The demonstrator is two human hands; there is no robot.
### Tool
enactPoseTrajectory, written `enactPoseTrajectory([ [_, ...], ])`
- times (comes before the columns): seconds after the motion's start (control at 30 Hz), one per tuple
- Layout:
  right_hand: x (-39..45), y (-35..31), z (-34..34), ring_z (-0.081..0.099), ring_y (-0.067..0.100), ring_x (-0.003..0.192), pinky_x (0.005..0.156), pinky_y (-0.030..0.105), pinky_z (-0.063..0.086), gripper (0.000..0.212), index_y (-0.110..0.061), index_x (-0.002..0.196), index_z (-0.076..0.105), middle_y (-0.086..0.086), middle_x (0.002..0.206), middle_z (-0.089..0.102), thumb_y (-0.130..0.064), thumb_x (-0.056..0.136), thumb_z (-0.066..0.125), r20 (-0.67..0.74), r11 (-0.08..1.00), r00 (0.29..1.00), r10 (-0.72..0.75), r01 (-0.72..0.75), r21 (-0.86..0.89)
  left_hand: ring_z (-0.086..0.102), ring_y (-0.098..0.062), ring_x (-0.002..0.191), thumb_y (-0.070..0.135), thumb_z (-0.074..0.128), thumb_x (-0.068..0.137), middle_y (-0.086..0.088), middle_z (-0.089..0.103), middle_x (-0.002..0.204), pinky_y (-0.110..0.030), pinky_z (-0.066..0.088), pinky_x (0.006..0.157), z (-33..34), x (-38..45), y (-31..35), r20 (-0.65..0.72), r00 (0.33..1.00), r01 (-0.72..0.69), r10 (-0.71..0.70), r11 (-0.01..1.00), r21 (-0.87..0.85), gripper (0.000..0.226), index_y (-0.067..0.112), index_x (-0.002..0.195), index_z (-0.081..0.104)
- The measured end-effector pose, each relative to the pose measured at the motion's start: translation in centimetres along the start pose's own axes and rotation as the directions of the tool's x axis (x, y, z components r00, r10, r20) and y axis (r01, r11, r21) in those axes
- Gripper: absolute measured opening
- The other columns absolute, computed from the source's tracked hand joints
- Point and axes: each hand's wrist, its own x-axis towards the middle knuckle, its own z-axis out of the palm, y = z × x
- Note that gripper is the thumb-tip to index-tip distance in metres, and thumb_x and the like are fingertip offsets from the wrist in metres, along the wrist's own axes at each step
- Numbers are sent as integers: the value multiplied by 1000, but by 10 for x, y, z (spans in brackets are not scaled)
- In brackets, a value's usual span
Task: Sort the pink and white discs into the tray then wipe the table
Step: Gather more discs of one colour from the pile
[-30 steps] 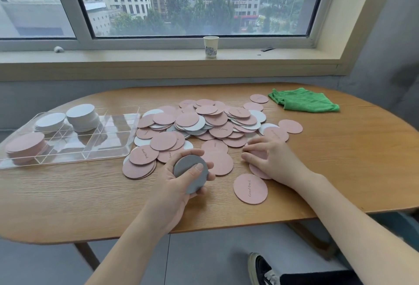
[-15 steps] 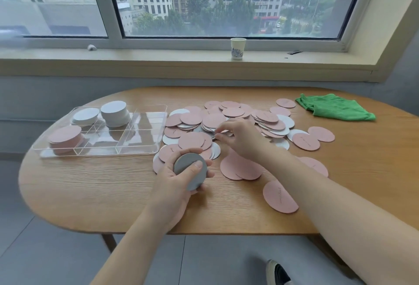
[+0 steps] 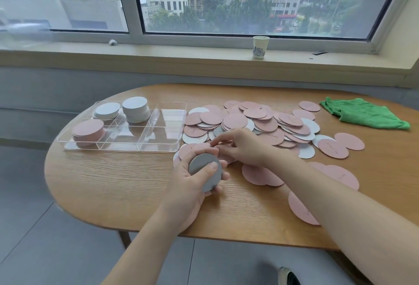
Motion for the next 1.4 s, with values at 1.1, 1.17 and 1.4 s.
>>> enactPoseTrajectory([
  [1.1,14,16,-1,66,7,95,89,15,47,15,-8,94,82,0,101,78,-21,91,74,-424,998,903,63,-63,13,71,-31,88,-1,60,100,-32,65,117,-34,53,60,-3,0,-1,-44,999,16,-17,1000,-24,22,11,117,63],
  [1.17,4,7,-2,69,6,85,81,23,52,13,-10,94,81,-6,99,77,-20,92,73,-480,995,875,69,-24,98,70,-32,88,3,64,98,-31,65,115,-36,53,61,-2,1,-2,-64,998,8,-10,999,-39,24,9,121,61],
  [1.4,-55,-37,16,74,8,76,68,23,58,6,-18,94,80,-7,85,78,-19,90,75,-426,922,897,121,58,383,71,-31,92,28,70,94,-16,69,107,-34,56,64,1,2,1,-180,984,-17,-14,985,-170,29,13,118,62],
])
